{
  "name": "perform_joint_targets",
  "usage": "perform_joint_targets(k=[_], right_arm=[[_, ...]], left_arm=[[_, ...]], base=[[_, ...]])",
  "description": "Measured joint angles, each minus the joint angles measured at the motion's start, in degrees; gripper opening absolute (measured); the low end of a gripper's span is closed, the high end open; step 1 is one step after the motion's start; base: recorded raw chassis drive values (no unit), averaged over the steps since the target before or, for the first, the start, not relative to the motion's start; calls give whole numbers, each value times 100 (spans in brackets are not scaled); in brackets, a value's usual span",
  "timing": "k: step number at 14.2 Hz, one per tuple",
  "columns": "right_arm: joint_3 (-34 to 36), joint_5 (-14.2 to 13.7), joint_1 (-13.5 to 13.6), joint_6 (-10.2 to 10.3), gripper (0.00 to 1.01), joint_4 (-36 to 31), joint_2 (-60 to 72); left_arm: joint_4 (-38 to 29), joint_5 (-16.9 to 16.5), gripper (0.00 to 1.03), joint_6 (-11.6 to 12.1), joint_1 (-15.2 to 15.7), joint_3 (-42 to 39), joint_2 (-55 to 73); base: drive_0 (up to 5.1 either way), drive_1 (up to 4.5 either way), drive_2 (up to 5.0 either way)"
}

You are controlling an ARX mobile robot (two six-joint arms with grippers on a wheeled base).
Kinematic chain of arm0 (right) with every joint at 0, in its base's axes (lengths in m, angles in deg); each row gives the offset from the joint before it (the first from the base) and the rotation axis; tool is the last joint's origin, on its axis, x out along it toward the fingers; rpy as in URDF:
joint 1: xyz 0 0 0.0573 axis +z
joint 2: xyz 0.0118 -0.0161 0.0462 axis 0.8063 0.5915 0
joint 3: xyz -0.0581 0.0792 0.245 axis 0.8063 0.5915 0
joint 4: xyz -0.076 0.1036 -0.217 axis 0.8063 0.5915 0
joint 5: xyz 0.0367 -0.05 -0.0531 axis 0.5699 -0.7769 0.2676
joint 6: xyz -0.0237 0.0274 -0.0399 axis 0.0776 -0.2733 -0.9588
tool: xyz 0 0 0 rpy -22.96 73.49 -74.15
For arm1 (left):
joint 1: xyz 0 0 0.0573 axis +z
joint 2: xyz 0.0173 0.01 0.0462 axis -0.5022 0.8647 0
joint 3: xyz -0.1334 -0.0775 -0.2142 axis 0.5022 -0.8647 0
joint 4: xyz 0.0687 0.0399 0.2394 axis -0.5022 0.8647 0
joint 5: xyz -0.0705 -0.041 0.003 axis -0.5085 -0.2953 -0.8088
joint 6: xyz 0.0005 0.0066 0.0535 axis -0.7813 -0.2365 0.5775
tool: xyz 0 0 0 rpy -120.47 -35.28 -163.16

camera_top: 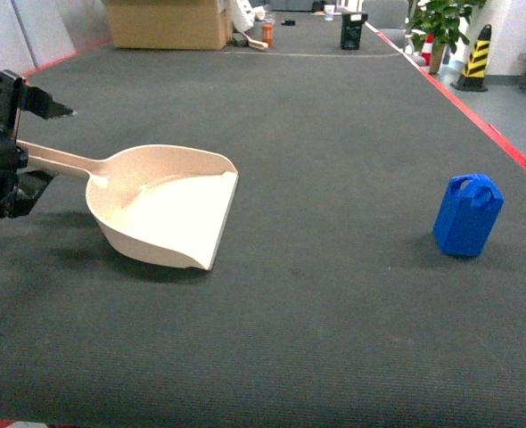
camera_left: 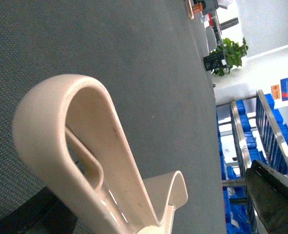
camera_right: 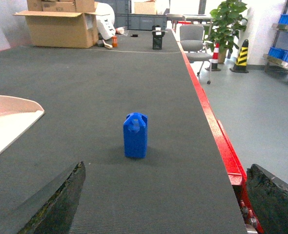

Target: Place part in tray to right shelf

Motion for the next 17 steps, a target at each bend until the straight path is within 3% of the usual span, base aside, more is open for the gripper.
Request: perform_joint_targets(k=[1,7,8,12,15,17], right_arm=[[-2,0,0,0,98,2,0],[0,0,0,0,98,2,0],[0,0,0,0,98,2,0],[-2,0,0,0,98,2,0],[-2,0,0,0,98,2,0],[0,0,0,0,98,2,0]], left_arm=[[-13,2,97,-20,0,96,122],[166,44,24,-297,-42,728,540],[-74,15,18,-463,-72,702,540],[-1410,-275,18,-815,-334,-514,-142],[-2492,-385,18,-876,-723,-1504,-1362],[-2688,-361,18,-1086,-1005,-2020,-1762]], base=[[0,0,0],[0,0,0],[0,0,0],[0,0,0],[0,0,0],[0,0,0]])
